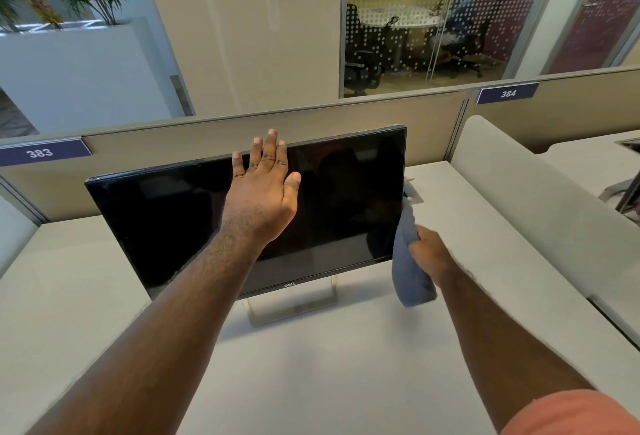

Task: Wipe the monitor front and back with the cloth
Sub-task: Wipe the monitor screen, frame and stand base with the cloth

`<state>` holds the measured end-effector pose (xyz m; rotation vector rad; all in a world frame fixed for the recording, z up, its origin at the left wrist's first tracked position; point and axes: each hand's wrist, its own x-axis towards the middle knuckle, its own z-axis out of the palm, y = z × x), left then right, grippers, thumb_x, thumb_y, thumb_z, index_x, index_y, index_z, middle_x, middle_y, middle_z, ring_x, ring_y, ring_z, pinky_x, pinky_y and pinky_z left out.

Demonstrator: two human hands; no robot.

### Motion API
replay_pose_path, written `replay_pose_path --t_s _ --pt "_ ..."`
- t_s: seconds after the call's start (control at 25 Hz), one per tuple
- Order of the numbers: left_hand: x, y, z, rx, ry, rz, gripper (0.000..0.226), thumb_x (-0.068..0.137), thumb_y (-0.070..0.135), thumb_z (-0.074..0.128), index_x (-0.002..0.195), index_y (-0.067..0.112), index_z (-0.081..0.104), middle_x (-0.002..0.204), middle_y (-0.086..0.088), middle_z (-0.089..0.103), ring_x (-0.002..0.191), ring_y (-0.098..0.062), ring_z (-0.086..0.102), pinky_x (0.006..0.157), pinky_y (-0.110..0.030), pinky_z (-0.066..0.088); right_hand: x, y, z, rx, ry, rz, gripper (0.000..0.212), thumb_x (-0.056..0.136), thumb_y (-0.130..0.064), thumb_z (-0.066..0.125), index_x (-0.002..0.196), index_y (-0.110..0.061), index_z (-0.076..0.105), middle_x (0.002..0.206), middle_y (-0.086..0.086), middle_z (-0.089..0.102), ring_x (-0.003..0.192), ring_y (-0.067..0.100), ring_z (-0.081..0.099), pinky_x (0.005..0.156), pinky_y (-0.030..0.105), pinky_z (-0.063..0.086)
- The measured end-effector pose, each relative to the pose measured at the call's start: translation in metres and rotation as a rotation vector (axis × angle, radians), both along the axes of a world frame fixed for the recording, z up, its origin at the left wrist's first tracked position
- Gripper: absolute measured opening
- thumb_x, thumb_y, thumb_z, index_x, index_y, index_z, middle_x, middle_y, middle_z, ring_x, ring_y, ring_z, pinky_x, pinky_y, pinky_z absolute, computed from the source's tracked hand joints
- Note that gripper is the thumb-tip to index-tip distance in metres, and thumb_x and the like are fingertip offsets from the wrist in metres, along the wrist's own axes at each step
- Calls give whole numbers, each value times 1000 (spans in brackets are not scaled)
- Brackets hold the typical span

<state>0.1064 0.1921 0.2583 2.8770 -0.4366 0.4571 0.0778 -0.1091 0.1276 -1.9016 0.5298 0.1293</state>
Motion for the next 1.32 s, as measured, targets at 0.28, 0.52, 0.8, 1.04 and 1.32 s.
replay_pose_path --t_s 0.28,0.52,0.8,1.04,1.32 --pt "3 -7 -1 5 -15 -15 62 101 44 13 155 17 -2 161 1 -17 146 -16 -19 117 -45 -17 19 -3 37 -26 -106 1 38 105 -10 36 142 -1 42 140 19 50 124 38 50 103 45 43" --pt "4 -4 -2 -3 -12 -35 65 97 47 9 155 18 -2 161 2 -17 145 -14 -21 118 -46 -14 31 8 58 -141 -353 -25 30 93 -1 46 121 -6 55 110 13 61 97 30 59 74 35 50" --pt "3 12 -6 -12 -40 -37 66 96 47 9 154 19 -5 160 3 -20 145 -14 -22 118 -40 -15 -5 24 -18 -56 -24 -116 44 105 -19 41 147 -6 36 147 14 44 129 37 47 109 46 38" --pt "0 38 -10 -39 -76 -6 66 97 47 12 155 20 -1 162 3 -17 146 -14 -20 118 -41 -13 11 63 45 -124 -543 -267 45 101 -9 42 146 -14 40 130 -3 55 116 13 54 95 23 42" --pt "-6 82 -13 -47 -90 55 65 97 46 13 155 19 1 162 4 -15 147 -13 -19 119 -42 -12 31 140 97 -684 -771 -16 77 82 0 39 155 -5 13 163 15 6 150 36 0 123 48 8"
